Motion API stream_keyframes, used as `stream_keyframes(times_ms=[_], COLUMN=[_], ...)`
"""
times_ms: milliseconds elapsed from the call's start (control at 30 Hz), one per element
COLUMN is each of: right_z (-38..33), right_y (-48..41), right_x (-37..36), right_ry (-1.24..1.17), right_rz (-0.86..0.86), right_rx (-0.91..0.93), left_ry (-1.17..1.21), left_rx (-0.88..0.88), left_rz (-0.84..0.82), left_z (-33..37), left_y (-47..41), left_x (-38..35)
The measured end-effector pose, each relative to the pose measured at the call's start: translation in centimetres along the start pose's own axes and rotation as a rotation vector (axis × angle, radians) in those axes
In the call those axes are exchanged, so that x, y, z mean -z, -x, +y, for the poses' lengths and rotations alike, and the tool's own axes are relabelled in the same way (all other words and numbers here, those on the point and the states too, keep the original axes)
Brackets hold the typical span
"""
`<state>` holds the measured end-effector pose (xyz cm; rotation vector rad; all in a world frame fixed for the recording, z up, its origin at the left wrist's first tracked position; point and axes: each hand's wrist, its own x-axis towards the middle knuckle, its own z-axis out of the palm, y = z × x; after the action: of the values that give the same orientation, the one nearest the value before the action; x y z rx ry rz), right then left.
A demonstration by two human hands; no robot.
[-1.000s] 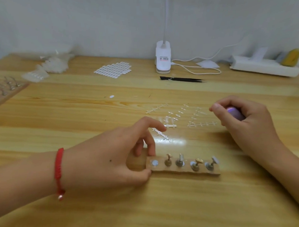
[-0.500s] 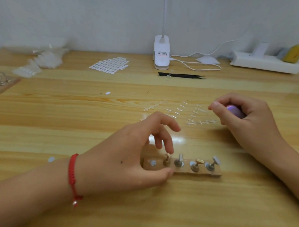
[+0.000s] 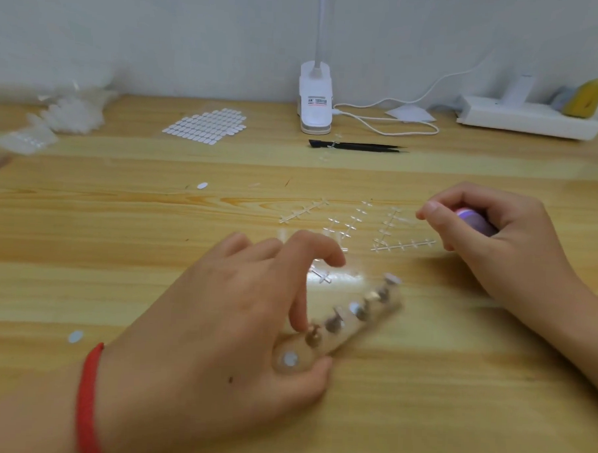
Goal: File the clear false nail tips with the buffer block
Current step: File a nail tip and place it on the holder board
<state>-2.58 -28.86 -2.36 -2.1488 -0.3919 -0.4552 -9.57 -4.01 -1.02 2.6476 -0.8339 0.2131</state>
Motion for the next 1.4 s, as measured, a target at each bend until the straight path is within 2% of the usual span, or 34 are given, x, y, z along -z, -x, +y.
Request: stream_keyframes(times_ms=[67,167,267,333,500,600,767,867,933,1100,1300,1400], right_z=[0.0,-0.2,-0.2,-0.2,-0.4,-0.3,-0.1,-0.1,0.0,0.6,0.6,0.6], right_y=[0.0,0.0,0.1,0.1,0.1,0.1,0.1,0.1,-0.1,-0.8,-0.8,-0.9], right_x=[0.0,0.0,0.0,0.0,0.0,-0.1,-0.2,0.0,0.2,0.8,0.6,0.6], right_ry=[-0.004,-0.003,-0.004,-0.010,-0.019,-0.001,-0.001,-0.017,-0.114,-0.402,-0.439,-0.450], right_rz=[0.001,0.006,0.010,0.012,0.013,0.020,0.033,0.033,0.053,0.177,0.166,0.169], right_rx=[-0.001,0.006,-0.001,-0.007,-0.015,-0.011,-0.027,-0.050,-0.110,-0.387,-0.403,-0.403], left_ry=[-0.040,0.204,0.403,0.450,0.395,0.407,0.156,0.100,0.087,0.092,0.065,0.292], left_rx=[0.022,0.117,0.150,0.097,-0.050,-0.060,-0.179,-0.207,-0.221,-0.189,-0.212,-0.095], left_rz=[-0.001,-0.037,0.168,0.202,-0.101,-0.156,-0.017,0.028,0.043,0.043,0.078,0.138], left_z=[1.2,1.9,0.3,-0.9,-1.1,-1.2,-1.8,-1.7,-1.7,-1.5,-1.7,-3.0], left_y=[0.1,0.1,-0.6,-0.7,-1.1,-1.6,-1.2,-1.2,-1.1,-0.8,-0.8,-1.3], left_x=[0.0,0.2,0.7,1.1,-0.7,-0.9,-0.3,-0.2,-0.2,-0.1,-0.5,0.7])
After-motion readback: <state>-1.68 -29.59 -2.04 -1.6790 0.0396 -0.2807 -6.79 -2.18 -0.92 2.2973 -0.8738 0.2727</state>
